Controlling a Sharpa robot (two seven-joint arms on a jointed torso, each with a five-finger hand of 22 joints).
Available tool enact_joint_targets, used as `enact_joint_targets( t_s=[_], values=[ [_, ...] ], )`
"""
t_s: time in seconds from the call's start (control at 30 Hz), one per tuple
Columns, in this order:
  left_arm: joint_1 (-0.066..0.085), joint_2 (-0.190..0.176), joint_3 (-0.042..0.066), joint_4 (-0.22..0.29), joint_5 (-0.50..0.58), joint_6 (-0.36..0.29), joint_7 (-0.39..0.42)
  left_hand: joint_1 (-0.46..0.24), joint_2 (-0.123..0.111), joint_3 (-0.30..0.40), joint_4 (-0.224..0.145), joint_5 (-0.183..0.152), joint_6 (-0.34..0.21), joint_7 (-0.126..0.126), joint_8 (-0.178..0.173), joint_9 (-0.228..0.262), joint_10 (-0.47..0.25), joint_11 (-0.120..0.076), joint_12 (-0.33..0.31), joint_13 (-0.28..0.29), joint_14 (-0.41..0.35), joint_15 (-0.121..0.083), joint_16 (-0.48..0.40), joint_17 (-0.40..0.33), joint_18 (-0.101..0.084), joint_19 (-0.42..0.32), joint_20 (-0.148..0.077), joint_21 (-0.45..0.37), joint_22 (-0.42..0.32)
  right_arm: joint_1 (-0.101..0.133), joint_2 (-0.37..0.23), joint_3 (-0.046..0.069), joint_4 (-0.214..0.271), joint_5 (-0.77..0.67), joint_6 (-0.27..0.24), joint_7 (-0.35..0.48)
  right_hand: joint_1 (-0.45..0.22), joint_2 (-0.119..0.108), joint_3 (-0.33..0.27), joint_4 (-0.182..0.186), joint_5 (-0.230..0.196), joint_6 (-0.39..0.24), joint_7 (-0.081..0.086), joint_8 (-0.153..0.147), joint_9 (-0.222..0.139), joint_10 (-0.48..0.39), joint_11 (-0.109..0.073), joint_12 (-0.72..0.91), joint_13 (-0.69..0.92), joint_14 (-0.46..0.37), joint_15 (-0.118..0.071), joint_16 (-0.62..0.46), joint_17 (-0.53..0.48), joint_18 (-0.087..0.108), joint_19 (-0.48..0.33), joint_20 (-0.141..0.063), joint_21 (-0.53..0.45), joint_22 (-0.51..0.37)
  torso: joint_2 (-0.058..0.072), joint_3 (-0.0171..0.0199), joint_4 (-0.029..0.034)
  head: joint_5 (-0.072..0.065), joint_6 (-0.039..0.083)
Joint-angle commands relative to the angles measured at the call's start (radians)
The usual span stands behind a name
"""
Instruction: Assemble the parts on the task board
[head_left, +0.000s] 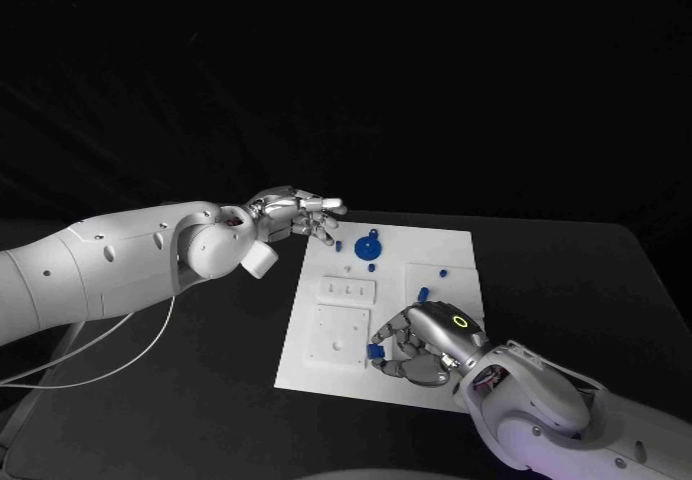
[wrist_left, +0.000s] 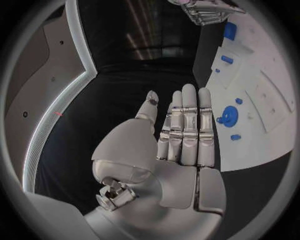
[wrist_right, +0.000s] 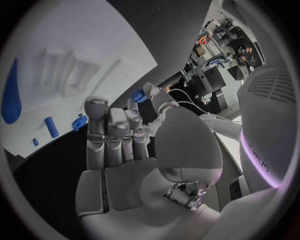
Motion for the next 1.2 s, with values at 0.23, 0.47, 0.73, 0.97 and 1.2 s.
enact_joint_targets(
  t_s=[0.23, 0.47, 0.73, 0.97, 1.2],
  values=[
    [0.001, 0.007, -0.004, 0.021, -0.252, 0.082, -0.174, -0.099, -0.103, 0.083, 0.151, 0.001, 0.068, -0.048, 0.014, 0.075, 0.036, -0.056, 0.29, 0.199, -0.009, -0.062, 0.368, 0.19, -0.027, 0.039, -0.067, 0.206, 0.148, 0.081, -0.01, 0.05, -0.062, 0.197, 0.048, 0.054, 0.003, 0.016, -0.024, 0.003, 0.021, -0.007, 0.001, 0.005, 0.001, -0.001, 0.0, -0.004, 0.004, -0.001, -0.003, -0.005, 0.004, -0.01, 0.048, -0.007, 0.006, 0.07, -0.002, 0.0018, 0.0016, -0.018, 0.09],
    [0.004, 0.034, -0.007, 0.019, -0.361, 0.084, -0.279, -0.119, -0.129, 0.151, 0.201, 0.003, 0.065, -0.062, 0.015, 0.305, -0.06, -0.071, 0.542, 0.399, -0.022, -0.077, 0.524, 0.219, -0.01, -0.009, -0.077, 0.342, 0.274, 0.153, 0.006, 0.071, -0.147, 0.247, 0.062, 0.078, 0.007, 0.018, -0.029, 0.001, 0.029, -0.009, 0.002, 0.005, 0.001, -0.002, 0.0, -0.004, 0.006, -0.001, -0.003, -0.004, 0.007, -0.009, 0.048, -0.006, 0.007, 0.071, 0.0, 0.002, 0.0004, -0.028, 0.127],
    [0.006, 0.074, -0.016, 0.004, -0.39, 0.095, -0.318, -0.124, -0.168, 0.175, 0.248, 0.002, 0.069, -0.072, 0.017, 0.415, -0.065, -0.076, 0.564, 0.405, -0.035, -0.078, 0.554, 0.205, -0.011, -0.02, -0.077, 0.338, 0.307, 0.208, 0.038, 0.076, -0.227, 0.283, 0.069, 0.103, 0.007, 0.021, -0.032, 0.0, 0.033, -0.011, 0.002, 0.005, 0.001, -0.005, 0.0, -0.005, 0.006, -0.001, -0.002, -0.004, 0.008, -0.008, 0.047, -0.006, 0.008, 0.071, 0.001, 0.0008, 0.0014, -0.034, 0.118],
    [0.007, 0.096, -0.02, 0.003, -0.394, 0.084, -0.312, -0.134, -0.171, 0.184, 0.258, 0.006, 0.047, -0.085, 0.059, 0.643, -0.081, -0.077, 0.589, 0.415, -0.047, -0.079, 0.574, 0.208, -0.014, -0.026, -0.079, 0.336, 0.331, 0.226, 0.059, 0.076, -0.254, 0.317, 0.079, 0.116, 0.006, 0.025, -0.037, -0.003, 0.041, -0.014, 0.003, 0.005, 0.001, -0.007, 0.001, -0.005, 0.008, -0.001, -0.002, -0.004, 0.01, -0.006, 0.047, -0.005, 0.009, 0.072, 0.002, 0.0002, 0.0006, -0.037, 0.105],
    [0.008, 0.109, -0.021, 0.001, -0.386, 0.069, -0.298, -0.139, -0.173, 0.19, 0.267, 0.009, 0.037, -0.085, 0.063, 0.697, -0.09, -0.079, 0.604, 0.415, -0.054, -0.079, 0.586, 0.202, -0.014, -0.029, -0.077, 0.331, 0.349, 0.23, 0.071, 0.076, -0.267, 0.334, 0.093, 0.125, 0.005, 0.027, -0.04, -0.004, 0.045, -0.015, 0.004, 0.005, 0.001, -0.009, 0.001, -0.005, 0.008, -0.002, -0.001, -0.005, 0.009, -0.005, 0.046, -0.004, 0.01, 0.072, 0.0, -0.0001, 0.0005, -0.042, 0.098]
  ],
)
